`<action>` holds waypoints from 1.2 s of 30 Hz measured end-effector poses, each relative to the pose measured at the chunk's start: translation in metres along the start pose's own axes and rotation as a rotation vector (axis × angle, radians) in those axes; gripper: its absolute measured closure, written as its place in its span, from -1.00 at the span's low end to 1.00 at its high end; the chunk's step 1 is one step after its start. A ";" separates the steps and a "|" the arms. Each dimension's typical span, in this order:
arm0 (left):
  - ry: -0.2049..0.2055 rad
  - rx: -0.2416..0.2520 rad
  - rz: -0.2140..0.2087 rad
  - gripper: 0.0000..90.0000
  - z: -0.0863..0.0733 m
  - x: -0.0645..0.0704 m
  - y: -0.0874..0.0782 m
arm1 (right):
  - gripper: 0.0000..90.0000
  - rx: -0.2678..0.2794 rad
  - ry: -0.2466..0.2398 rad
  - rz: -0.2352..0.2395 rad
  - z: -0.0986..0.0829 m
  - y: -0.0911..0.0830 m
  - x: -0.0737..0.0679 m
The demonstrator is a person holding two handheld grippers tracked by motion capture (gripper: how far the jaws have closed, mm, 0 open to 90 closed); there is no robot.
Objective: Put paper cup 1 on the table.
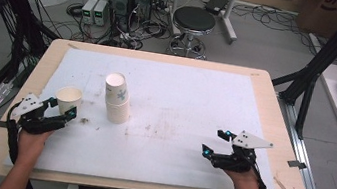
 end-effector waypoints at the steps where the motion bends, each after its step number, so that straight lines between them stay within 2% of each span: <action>1: 0.009 -0.024 0.004 -0.34 -0.002 0.000 0.001 | -0.51 -0.002 0.001 0.000 0.000 0.000 0.000; 3: 0.024 -0.075 0.021 -0.34 -0.007 -0.001 0.004 | -0.51 -0.001 0.005 0.000 0.000 0.001 -0.001; 7: 0.025 -0.110 0.037 -0.34 -0.009 -0.001 0.004 | -0.51 -0.005 -0.002 -0.002 -0.001 0.000 -0.001; 9: 0.042 -0.144 0.046 -0.34 -0.010 0.000 0.004 | -0.51 -0.002 -0.010 -0.001 -0.001 0.000 0.000; 11: 0.060 -0.185 0.055 -0.33 -0.012 0.001 0.003 | -0.51 -0.002 -0.011 -0.003 -0.001 -0.001 0.000; 14: 0.058 -0.227 0.063 -0.32 -0.016 0.003 -0.006 | -0.51 0.001 -0.003 -0.002 0.000 -0.003 0.000; 20: 0.039 -0.256 0.059 -0.33 -0.019 0.005 -0.012 | -0.51 -0.002 -0.015 0.001 0.001 -0.002 -0.001; 23: -0.003 -0.251 0.044 -0.41 -0.020 0.005 -0.015 | -0.51 0.000 -0.023 0.006 0.003 -0.001 -0.003; 26: -0.061 -0.217 0.030 -0.59 -0.016 0.004 -0.021 | -0.51 -0.002 -0.029 0.006 0.003 -0.002 -0.003; 31: -0.075 -0.153 0.032 -0.64 -0.006 0.000 -0.041 | -0.51 0.003 -0.029 0.005 0.003 -0.003 -0.002; 34: -0.063 -0.095 0.037 -0.65 0.005 -0.001 -0.053 | -0.52 -0.002 -0.024 0.001 0.001 -0.004 -0.001; 36: -0.068 -0.036 0.029 -0.66 0.015 0.001 -0.058 | -0.52 -0.003 -0.027 -0.002 0.000 -0.005 0.001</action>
Point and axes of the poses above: each handheld gripper's, and its own axes: y roughly forward along the jaws, z roughly out of its top, x roughly to its right, the point moved 5 cm from there along y, roughly forward along the jaws, and after that the axes turned 10 degrees about y, right-handed, at the moved point
